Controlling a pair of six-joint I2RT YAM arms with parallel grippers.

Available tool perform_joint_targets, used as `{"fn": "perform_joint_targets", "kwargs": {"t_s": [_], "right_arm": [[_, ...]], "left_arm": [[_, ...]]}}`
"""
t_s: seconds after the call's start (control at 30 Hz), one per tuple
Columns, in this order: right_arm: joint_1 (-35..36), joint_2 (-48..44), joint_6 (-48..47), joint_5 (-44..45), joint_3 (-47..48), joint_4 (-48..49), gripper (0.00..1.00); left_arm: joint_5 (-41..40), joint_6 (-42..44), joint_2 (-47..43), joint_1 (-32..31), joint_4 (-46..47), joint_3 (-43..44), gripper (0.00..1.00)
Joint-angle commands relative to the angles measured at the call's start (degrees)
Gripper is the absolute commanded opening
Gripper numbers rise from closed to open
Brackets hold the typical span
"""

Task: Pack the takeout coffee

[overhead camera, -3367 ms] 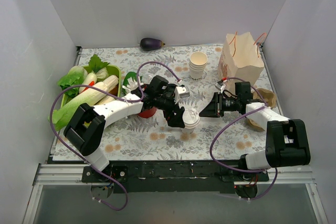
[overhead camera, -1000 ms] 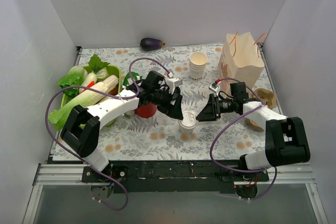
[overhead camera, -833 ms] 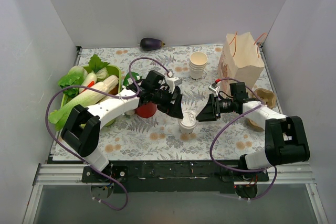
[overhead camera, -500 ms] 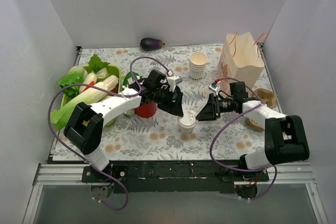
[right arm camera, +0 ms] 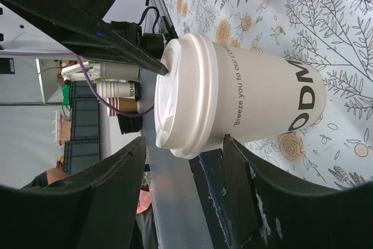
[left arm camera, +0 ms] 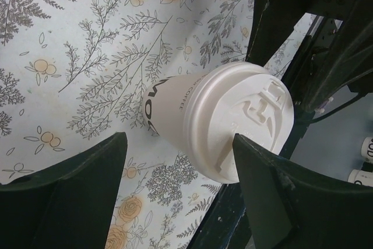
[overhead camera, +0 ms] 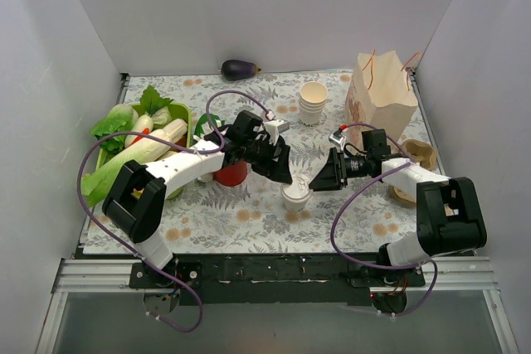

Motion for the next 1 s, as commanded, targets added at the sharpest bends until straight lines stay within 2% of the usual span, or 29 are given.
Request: {"fn": "perform_joint_targets", "kwargs": {"t_s": [0.0,0.67,0.97], "right_arm": [[0.3,0.9,0.6,-1.1,-0.2,2.6,0.63],[0.4,2.5,4.5,-0.2,-2.3,5.9,0.66],[0.4,3.6,3.7,3.4,-3.7,3.7,0.61]], "left_arm": [[4.0,0.4,0.1,0.1,3.1,0.4,0.73],[7.7,-4.1,1.5,0.1,10.0,-3.2,0.71],[10.8,-6.1,1.1,0.1,14.9,-7.0,0.7]]}}
